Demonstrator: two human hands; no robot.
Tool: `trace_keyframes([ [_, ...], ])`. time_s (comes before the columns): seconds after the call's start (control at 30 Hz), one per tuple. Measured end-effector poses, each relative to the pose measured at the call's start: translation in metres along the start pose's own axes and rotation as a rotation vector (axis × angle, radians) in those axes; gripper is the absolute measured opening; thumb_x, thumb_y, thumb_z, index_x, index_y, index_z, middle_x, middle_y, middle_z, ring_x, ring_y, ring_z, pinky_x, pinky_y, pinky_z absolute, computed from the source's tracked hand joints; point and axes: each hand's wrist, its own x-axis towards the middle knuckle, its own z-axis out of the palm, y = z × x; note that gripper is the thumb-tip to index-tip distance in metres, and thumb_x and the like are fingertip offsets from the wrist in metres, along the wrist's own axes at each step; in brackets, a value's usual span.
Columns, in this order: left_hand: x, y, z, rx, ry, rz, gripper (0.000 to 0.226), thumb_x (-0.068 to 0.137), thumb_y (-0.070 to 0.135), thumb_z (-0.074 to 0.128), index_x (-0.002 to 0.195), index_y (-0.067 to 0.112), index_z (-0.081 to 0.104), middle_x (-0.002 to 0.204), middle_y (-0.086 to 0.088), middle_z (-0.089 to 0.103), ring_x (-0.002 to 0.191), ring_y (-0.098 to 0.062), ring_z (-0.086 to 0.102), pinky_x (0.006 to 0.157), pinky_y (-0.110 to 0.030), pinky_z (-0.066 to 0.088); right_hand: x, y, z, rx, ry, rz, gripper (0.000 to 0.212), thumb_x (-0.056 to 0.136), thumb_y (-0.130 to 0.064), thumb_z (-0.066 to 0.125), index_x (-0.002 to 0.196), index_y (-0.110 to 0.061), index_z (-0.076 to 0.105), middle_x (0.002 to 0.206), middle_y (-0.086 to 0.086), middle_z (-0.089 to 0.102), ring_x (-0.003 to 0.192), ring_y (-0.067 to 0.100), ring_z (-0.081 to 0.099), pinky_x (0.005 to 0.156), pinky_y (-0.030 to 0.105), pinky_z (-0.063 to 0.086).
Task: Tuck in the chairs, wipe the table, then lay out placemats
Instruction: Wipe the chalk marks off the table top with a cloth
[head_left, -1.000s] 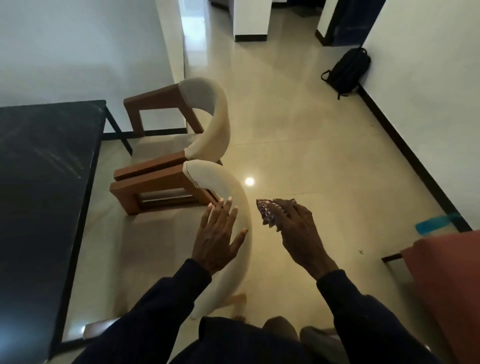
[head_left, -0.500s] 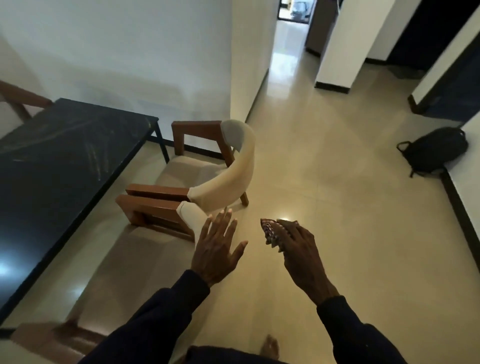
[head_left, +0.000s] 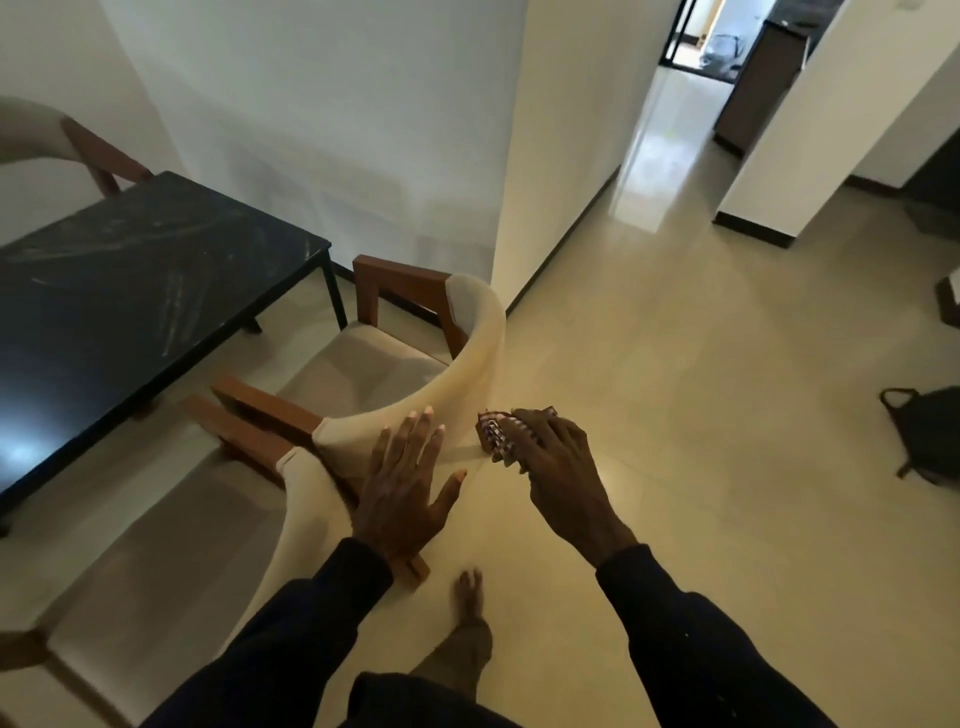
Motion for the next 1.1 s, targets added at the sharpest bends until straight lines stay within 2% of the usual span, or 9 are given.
trace_keyframes([
  [0.13,0.068,-0.001,0.036,0.027,-0.011,-0.035,0.068,0.107,0.056,0.041,0.154,0.008,0.05,0.166,-0.019,0.041,0.156,-0.037,0.035,0.127,-0.063,0.027,0.064,0.057,0.003,0.002,-0.03,-0.038,0.073,0.085,0.006,0.074,0.152,-0.016,0.054,0.155,0.012,0.054,0.147,0.036,0.047,0.119,0.056,0.039],
  [0.3,0.171,-0.003,0.066,0.014,0.037,-0.092,0.067,0.106,0.056,0.044,0.153,0.009,0.052,0.165,-0.017,0.042,0.156,-0.035,0.035,0.128,-0.06,0.024,0.153,0.127,-0.006,0.026,-0.038,-0.107,0.065,0.086,-0.004,0.069,0.149,-0.016,0.057,0.151,0.013,0.058,0.144,0.038,0.051,0.117,0.057,0.04],
  [0.43,0.244,-0.006,0.082,0.02,0.055,-0.136,0.07,0.107,0.059,0.038,0.153,0.009,0.052,0.164,-0.017,0.043,0.155,-0.036,0.038,0.128,-0.06,0.026,0.223,0.178,-0.007,0.036,-0.007,-0.154,0.07,0.084,0.004,0.074,0.149,-0.016,0.057,0.15,0.013,0.058,0.144,0.035,0.049,0.118,0.05,0.034],
  [0.53,0.296,-0.012,0.098,0.034,0.082,-0.175,0.07,0.108,0.062,0.034,0.153,0.011,0.05,0.165,-0.017,0.043,0.154,-0.037,0.04,0.125,-0.064,0.029,0.282,0.221,-0.001,0.058,-0.039,-0.216,0.077,0.081,0.009,0.079,0.149,-0.016,0.056,0.152,0.014,0.057,0.144,0.037,0.049,0.118,0.056,0.041],
  [0.6,0.32,-0.015,0.11,0.053,0.081,-0.22,0.07,0.108,0.062,0.034,0.154,0.011,0.049,0.166,-0.017,0.042,0.155,-0.037,0.038,0.126,-0.063,0.028,0.313,0.242,0.006,0.064,-0.058,-0.248,0.079,0.08,0.01,0.081,0.149,-0.016,0.056,0.152,0.015,0.057,0.144,0.039,0.05,0.117,0.059,0.042],
  [0.8,0.405,-0.018,0.15,0.154,0.096,-0.404,0.07,0.109,0.06,0.034,0.155,0.01,0.048,0.166,-0.016,0.04,0.157,-0.034,0.034,0.13,-0.055,0.018,0.424,0.315,0.028,0.103,-0.13,-0.435,0.081,0.08,0.011,0.081,0.151,-0.017,0.054,0.153,0.013,0.055,0.145,0.036,0.048,0.119,0.055,0.039],
  [0.9,0.442,-0.004,0.158,0.189,0.142,-0.515,0.07,0.109,0.059,0.031,0.155,0.009,0.048,0.167,-0.017,0.039,0.156,-0.033,0.034,0.13,-0.056,0.021,0.469,0.342,0.03,0.164,-0.168,-0.552,0.081,0.081,0.011,0.078,0.151,-0.019,0.052,0.153,0.012,0.054,0.145,0.034,0.047,0.119,0.052,0.036],
  [1.0,0.474,0.002,0.167,0.217,0.179,-0.613,0.071,0.11,0.06,0.029,0.156,0.009,0.047,0.166,-0.017,0.04,0.157,-0.033,0.034,0.129,-0.058,0.024,0.518,0.361,0.033,0.194,-0.205,-0.675,0.082,0.08,0.013,0.078,0.151,-0.017,0.052,0.153,0.013,0.055,0.144,0.037,0.05,0.117,0.059,0.044],
  [1.1,0.494,-0.003,0.173,0.232,0.217,-0.708,0.07,0.111,0.06,0.028,0.157,0.009,0.044,0.167,-0.016,0.039,0.158,-0.032,0.033,0.129,-0.058,0.024,0.556,0.368,0.049,0.224,-0.255,-0.728,0.081,0.081,0.013,0.076,0.152,-0.017,0.051,0.154,0.015,0.054,0.145,0.039,0.05,0.117,0.061,0.044],
])
